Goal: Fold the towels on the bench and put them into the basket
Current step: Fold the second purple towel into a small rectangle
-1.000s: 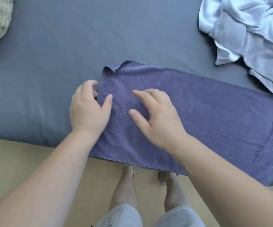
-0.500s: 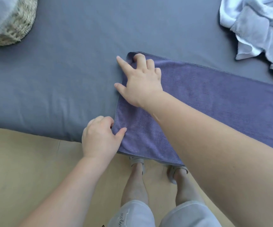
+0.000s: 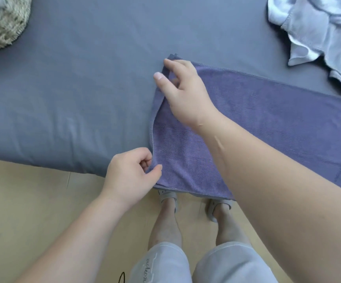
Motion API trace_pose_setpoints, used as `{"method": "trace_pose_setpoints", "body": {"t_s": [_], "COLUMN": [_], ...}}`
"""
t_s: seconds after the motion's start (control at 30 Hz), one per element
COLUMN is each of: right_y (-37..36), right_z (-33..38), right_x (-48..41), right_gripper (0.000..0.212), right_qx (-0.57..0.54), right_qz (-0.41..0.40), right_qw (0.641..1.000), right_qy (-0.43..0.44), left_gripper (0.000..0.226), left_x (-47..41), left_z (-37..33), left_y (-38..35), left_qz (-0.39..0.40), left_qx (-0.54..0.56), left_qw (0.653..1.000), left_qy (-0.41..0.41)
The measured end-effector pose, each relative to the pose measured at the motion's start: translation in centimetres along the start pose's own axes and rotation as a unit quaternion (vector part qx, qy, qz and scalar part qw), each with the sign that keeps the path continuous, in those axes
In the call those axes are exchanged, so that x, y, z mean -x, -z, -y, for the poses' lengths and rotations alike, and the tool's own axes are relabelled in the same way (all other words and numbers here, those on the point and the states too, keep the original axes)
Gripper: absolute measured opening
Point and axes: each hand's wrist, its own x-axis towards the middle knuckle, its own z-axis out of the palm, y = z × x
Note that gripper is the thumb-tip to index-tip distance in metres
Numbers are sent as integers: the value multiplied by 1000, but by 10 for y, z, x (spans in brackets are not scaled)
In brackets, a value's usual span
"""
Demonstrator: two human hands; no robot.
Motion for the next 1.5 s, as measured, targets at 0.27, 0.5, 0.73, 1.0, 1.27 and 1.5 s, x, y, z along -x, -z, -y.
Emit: {"method": "trace_pose_setpoints", "body": {"t_s": [0.27,0.5,0.73,1.0,1.27,1.5], "right_y": [76,148,217,268,313,343], "right_z": [-27,-58,-97,-143,-195,-226], "right_x": [32,54,67,85,108,122], "right_gripper": [20,22,16,37,41,50], "right_qx": [-243,-193,-249,-151,-95,-96], "right_qz": [-63,-126,-121,-165,-180,-177], "right_qw": [966,972,957,972,978,979], "right_qy": [-68,-42,-82,-64,-55,-25], "left_gripper": [43,32,26,18,20,19], "left_x": [6,24,35,51,64,63], "left_z": [-55,-130,-179,-214,-249,-273], "left_y": [-32,-90,-161,-210,-262,-295], "left_qz": [75,106,124,154,191,196], "left_qx": [89,93,25,4,2,-8], "left_qw": [992,984,986,985,980,980], "left_qy": [-50,-110,-107,-75,-47,-44]}}
